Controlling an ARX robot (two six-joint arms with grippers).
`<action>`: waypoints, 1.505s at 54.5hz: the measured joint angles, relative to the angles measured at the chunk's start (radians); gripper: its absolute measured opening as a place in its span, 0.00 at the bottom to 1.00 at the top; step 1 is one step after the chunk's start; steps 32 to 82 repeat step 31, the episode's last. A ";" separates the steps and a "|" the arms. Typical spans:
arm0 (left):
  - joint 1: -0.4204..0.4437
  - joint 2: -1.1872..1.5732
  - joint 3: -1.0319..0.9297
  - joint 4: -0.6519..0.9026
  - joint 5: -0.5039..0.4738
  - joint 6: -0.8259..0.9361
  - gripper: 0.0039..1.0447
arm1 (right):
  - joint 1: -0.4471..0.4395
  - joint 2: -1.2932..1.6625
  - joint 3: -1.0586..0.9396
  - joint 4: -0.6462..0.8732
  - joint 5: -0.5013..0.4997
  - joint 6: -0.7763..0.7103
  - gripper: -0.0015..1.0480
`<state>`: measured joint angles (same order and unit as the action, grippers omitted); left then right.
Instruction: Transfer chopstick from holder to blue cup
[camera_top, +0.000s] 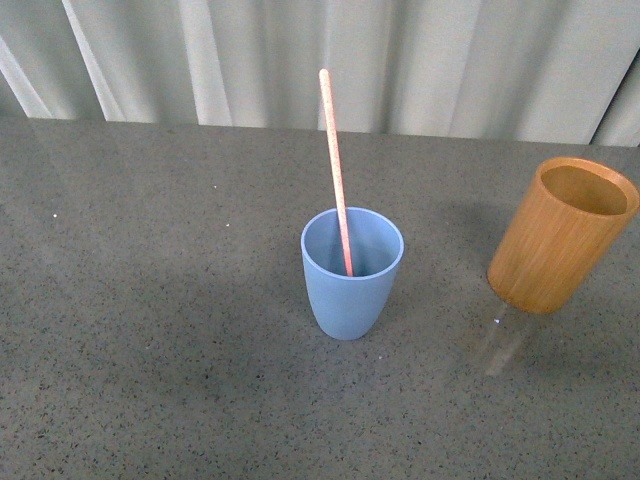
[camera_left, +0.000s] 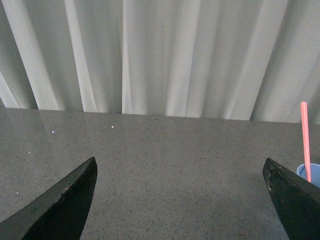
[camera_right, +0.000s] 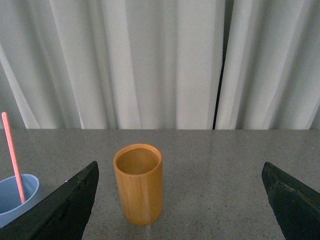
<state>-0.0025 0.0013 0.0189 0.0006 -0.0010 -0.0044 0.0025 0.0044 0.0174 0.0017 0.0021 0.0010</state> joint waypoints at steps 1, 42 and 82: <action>0.000 0.000 0.000 0.000 0.000 0.000 0.94 | 0.000 0.000 0.000 0.000 0.000 0.000 0.90; 0.000 0.000 0.000 0.000 0.000 0.000 0.94 | 0.000 0.000 0.000 0.000 0.000 0.000 0.90; 0.000 0.000 0.000 0.000 0.000 0.000 0.94 | 0.000 0.000 0.000 0.000 0.000 0.000 0.90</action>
